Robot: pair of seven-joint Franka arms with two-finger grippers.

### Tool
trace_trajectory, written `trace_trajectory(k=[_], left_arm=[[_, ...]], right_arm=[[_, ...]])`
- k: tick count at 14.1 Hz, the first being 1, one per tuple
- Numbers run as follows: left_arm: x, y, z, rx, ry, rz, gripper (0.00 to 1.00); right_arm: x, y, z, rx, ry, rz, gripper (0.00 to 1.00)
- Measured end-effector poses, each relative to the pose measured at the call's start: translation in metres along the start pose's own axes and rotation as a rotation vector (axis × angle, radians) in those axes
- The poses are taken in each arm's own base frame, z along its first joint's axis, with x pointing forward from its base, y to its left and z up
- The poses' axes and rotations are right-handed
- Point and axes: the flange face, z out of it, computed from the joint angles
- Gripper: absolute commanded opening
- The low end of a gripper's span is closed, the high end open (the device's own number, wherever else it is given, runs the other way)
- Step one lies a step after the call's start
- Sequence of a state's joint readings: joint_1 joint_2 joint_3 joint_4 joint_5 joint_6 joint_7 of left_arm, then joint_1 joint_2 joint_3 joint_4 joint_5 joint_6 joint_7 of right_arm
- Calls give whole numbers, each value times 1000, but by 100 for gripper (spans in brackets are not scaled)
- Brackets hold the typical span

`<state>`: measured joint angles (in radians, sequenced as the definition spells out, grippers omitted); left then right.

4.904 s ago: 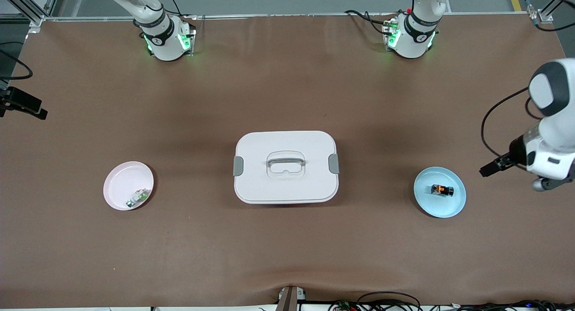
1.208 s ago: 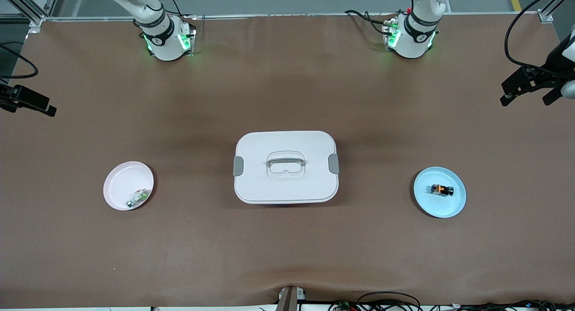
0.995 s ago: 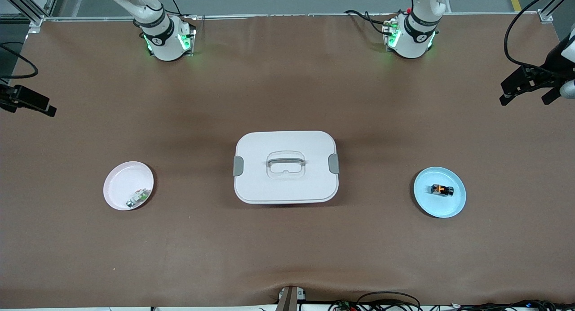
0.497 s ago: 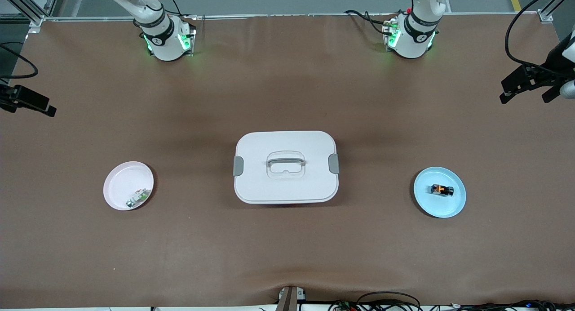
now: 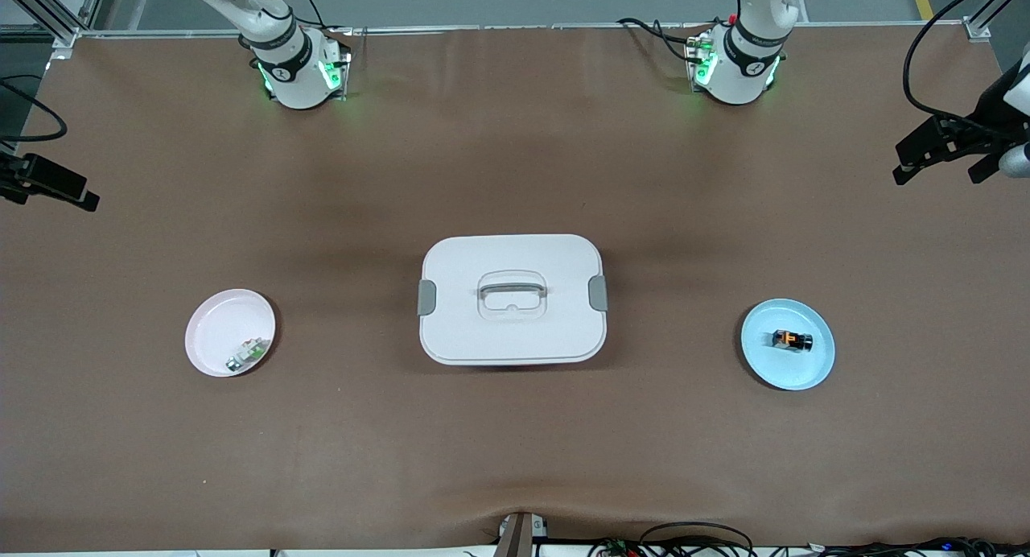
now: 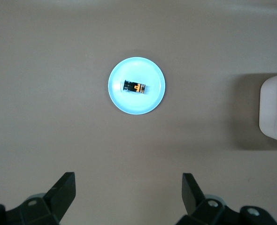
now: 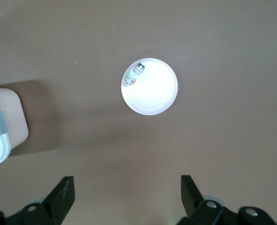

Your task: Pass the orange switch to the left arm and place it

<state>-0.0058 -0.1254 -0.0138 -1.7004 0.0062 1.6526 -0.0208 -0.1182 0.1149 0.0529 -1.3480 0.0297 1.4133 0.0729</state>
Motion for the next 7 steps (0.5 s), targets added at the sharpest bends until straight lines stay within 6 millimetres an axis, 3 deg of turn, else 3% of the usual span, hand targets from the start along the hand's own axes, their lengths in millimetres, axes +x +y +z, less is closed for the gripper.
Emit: trace_trajectory(k=[7], left_arm=[[-7,4,5,1,-65,8,100]], right_arm=[[1,0,-1,1,13,0,100]])
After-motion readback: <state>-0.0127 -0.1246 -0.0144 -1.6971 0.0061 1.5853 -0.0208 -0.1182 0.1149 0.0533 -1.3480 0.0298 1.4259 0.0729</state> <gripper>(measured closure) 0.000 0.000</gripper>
